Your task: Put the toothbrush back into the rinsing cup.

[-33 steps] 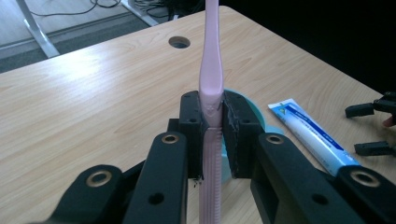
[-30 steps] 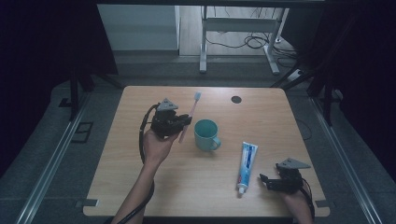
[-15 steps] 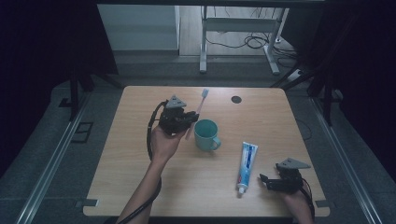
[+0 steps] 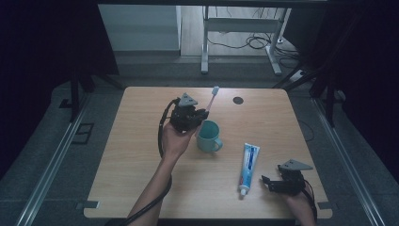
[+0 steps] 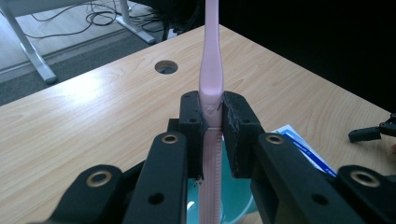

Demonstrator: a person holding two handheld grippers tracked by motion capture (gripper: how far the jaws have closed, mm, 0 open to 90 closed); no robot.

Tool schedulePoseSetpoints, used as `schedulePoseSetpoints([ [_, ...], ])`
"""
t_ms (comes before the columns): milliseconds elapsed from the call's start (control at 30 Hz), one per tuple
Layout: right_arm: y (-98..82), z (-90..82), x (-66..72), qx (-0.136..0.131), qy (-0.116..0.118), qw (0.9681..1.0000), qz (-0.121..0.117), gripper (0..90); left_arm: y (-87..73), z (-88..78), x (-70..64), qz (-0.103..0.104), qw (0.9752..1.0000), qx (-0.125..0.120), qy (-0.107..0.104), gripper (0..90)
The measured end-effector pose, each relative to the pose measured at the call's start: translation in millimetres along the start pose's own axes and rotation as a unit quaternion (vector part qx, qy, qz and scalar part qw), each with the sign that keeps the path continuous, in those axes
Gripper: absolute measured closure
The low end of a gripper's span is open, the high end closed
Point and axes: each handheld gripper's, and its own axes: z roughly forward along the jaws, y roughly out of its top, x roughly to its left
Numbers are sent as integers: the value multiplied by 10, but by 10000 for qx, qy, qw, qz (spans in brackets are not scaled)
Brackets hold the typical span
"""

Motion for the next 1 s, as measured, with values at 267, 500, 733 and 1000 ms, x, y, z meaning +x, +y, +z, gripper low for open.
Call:
schedulePoseSetpoints([
  [267,1,1,0,1,7,10000,-7,152,50,96,-21,16,10000,-66,17,789],
  [500,1,1,0,2,14,10000,-17,152,70,217,-80,69,9999,-110,45,789],
  [733,3,3,0,-1,19,10000,-26,153,-8,315,-106,95,9999,-73,84,789],
  [1000,4,4,0,-1,29,10000,-34,152,-102,377,-119,113,9999,-2,103,788],
])
